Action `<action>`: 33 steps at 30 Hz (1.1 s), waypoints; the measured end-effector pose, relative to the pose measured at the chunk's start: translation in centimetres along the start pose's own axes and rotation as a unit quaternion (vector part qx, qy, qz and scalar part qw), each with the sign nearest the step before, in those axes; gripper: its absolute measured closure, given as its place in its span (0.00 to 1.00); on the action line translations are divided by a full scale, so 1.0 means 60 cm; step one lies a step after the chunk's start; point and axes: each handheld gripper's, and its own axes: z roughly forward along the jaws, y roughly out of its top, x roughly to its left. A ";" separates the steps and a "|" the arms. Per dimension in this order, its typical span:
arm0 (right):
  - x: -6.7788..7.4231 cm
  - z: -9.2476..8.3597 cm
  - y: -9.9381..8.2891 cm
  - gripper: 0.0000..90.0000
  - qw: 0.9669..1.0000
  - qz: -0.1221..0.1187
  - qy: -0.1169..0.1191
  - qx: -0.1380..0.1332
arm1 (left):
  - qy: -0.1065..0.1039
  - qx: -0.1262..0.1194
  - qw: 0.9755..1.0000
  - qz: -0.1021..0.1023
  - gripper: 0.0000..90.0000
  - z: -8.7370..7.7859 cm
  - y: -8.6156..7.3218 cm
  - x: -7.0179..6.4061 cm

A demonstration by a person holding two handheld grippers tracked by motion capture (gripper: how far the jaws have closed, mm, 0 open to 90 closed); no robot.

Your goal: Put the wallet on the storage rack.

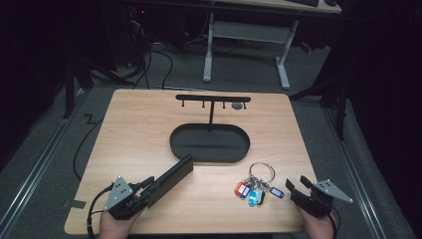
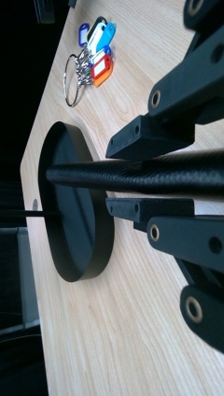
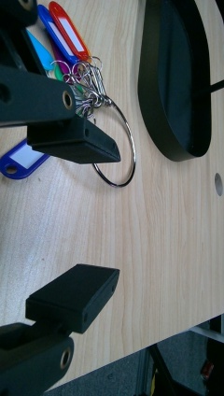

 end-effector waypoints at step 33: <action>-0.001 0.014 0.003 0.43 0.998 0.005 0.065 0.010 | 0.018 0.210 0.975 0.074 0.72 0.036 0.080 -0.023</action>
